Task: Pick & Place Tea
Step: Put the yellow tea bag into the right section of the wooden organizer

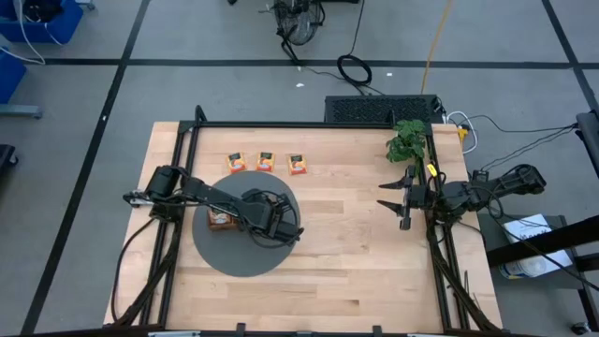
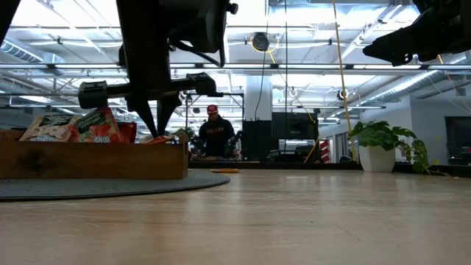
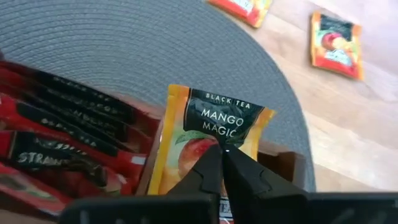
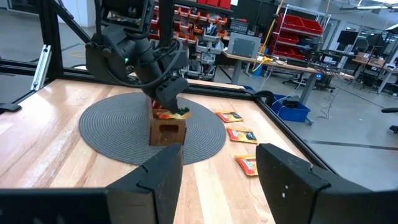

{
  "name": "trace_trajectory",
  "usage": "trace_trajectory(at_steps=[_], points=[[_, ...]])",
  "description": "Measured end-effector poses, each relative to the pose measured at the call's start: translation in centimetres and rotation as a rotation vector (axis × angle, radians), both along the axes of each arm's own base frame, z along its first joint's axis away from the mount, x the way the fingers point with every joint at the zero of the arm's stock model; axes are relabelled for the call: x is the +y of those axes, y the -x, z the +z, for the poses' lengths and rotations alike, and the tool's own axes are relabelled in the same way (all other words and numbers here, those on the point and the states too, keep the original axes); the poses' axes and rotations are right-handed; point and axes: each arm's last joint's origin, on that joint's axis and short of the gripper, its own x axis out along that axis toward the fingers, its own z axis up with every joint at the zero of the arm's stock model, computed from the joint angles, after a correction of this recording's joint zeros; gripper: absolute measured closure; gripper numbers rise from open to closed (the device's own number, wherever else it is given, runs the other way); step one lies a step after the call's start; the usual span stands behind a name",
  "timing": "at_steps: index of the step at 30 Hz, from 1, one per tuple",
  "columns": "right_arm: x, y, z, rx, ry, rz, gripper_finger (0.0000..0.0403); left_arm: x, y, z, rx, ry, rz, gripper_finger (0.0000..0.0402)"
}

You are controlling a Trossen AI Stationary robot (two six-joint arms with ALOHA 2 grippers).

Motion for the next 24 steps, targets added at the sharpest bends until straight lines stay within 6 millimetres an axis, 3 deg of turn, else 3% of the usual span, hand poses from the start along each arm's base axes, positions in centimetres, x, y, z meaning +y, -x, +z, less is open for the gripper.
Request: trace_trajectory(at_steps=[15, 20, 24], points=[[0.0, 0.0, 0.0, 0.000, 0.000, 0.000, 0.0216, -0.7, -0.2, 0.4, -0.086, -0.019, 0.004, 0.0265], [0.0, 0.0, 0.0, 0.000, 0.000, 0.000, 0.0216, 0.0, 0.2, 3.5, -0.202, -0.122, -0.011, 0.0233], [0.0, 0.0, 0.0, 0.000, 0.000, 0.000, 0.0216, 1.5, 1.1, 6.2, -0.208, -0.371, -0.093, 0.0211]])
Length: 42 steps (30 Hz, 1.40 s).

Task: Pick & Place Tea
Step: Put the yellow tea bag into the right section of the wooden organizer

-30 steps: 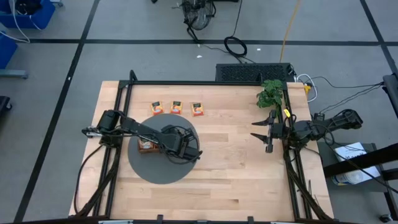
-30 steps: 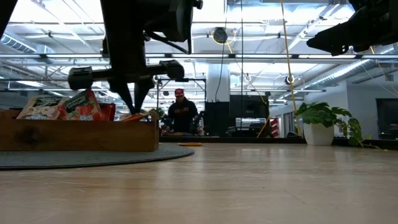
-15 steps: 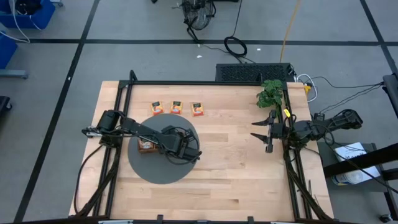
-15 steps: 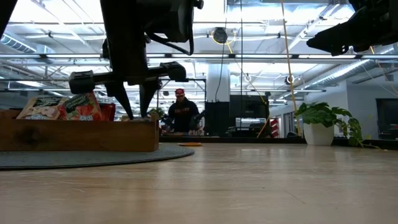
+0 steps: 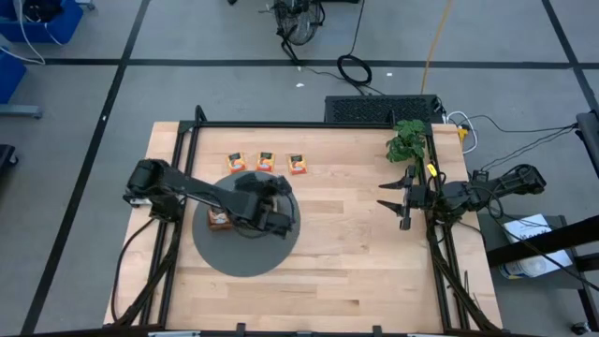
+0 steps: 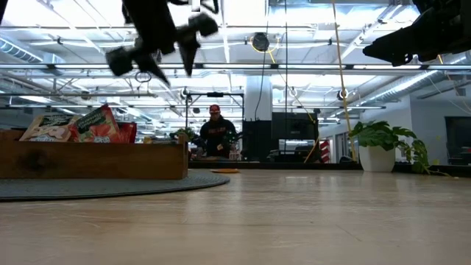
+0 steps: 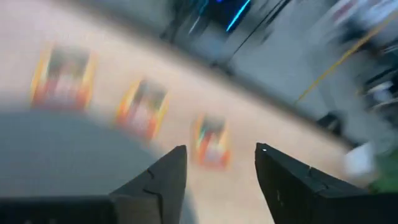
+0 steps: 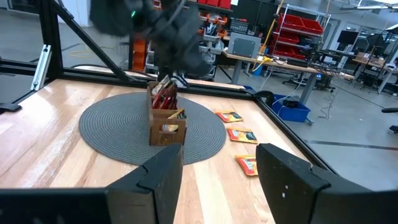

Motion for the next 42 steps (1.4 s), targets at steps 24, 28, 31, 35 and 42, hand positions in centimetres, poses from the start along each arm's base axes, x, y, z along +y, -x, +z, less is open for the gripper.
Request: trace_trajectory(at_steps=[24, 28, 31, 35, 42], points=[[0.0, 0.0, 0.0, 0.000, 0.000, 0.000, 0.0216, 10.6, 2.4, 5.0, 0.820, -0.393, -0.106, 0.0203], [0.0, 0.0, 0.0, 0.000, 0.000, 0.000, 0.0216, 11.8, 2.7, 5.0, 0.884, -0.377, -0.093, 0.0203], [0.0, 0.0, 0.0, 0.000, 0.000, 0.001, 0.0216, 13.1, 3.2, 5.1, 1.006, -0.358, -0.097, 0.0206], [0.0, 0.0, 0.0, 0.000, 0.000, 0.000, 0.0216, 14.2, 4.0, 5.0, 1.112, -0.280, -0.124, 0.0203], [0.0, 0.0, 0.0, 0.000, 0.000, 0.000, 0.0216, 16.8, 5.7, 2.7, 1.264, -0.118, -0.148, 0.0208]])
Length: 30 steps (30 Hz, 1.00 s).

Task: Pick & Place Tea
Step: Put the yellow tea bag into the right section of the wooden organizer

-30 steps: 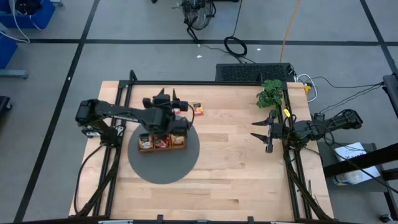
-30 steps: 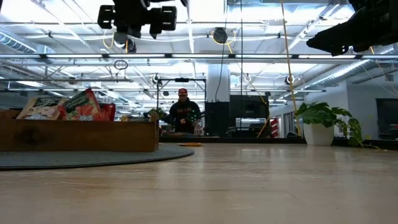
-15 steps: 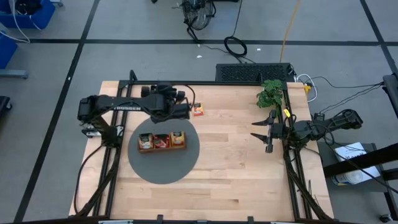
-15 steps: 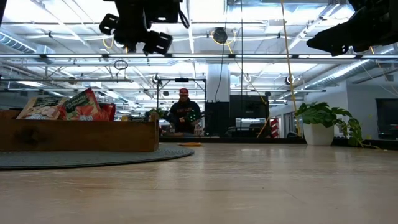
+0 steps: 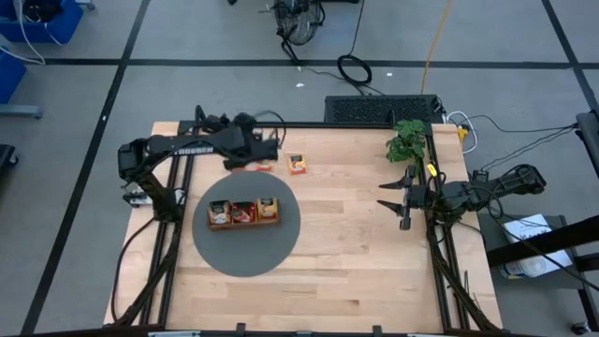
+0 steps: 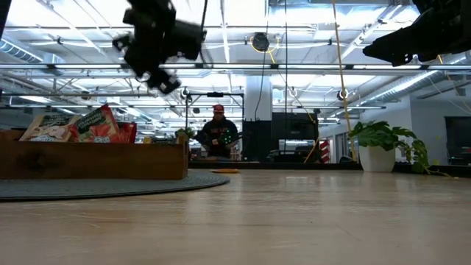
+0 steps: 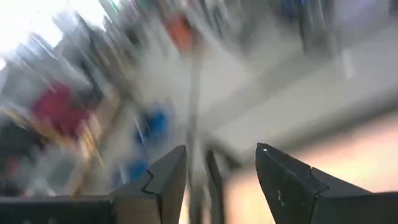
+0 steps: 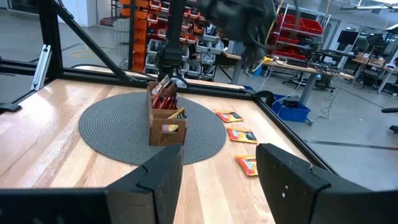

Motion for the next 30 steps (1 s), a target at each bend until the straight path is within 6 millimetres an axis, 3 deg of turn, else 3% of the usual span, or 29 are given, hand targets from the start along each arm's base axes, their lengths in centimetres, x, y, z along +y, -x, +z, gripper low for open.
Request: trace_trajectory(at_steps=[3, 8, 13, 22, 30], points=[[0.0, 0.0, 0.0, 0.000, 0.000, 0.000, 0.0216, 2.6, 2.0, -2.1, -0.008, 0.343, 0.107, 0.0215], [0.0, 0.0, 0.0, 0.000, 0.000, 0.000, 0.0216, 5.2, 5.3, -6.0, -0.041, 0.634, 0.219, 0.0225], [0.0, 0.0, 0.0, 0.000, 0.000, 0.000, 0.0216, 6.5, 6.6, -7.4, -0.108, 0.776, 0.216, 0.0234], [0.0, 0.0, 0.0, 0.000, 0.000, 0.000, 0.0216, 8.1, 6.4, -7.6, -0.220, 0.936, 0.037, 0.0233], [0.0, 0.0, 0.0, 0.000, 0.000, 0.000, 0.0216, 10.1, 7.9, -8.4, -0.419, 1.003, 0.151, 0.0168]])
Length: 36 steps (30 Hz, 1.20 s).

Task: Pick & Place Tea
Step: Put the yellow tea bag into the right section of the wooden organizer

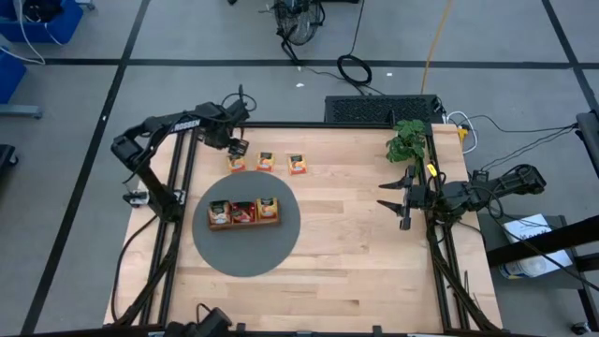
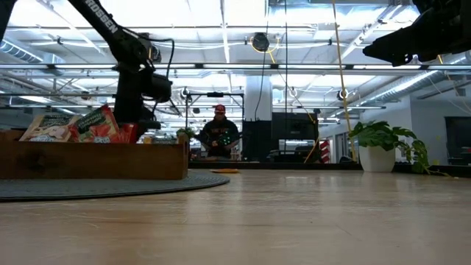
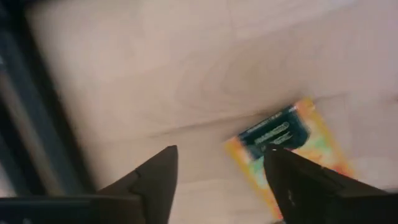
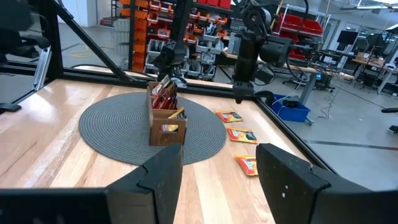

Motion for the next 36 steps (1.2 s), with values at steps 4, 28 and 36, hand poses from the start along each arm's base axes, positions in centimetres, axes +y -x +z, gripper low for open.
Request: trace_trajectory(at_steps=[4, 28, 36], points=[[0.0, 0.0, 0.0, 0.000, 0.000, 0.000, 0.0216, 0.9, 0.5, -0.7, -0.080, 0.054, 0.131, 0.0132], [0.0, 0.0, 0.0, 0.000, 0.000, 0.000, 0.0216, -1.3, -2.8, -6.0, -0.121, 0.169, 0.238, 0.0117], [0.0, 0.0, 0.0, 0.000, 0.000, 0.000, 0.0216, -1.0, -2.7, -6.1, -0.133, 0.163, 0.192, 0.0128]])
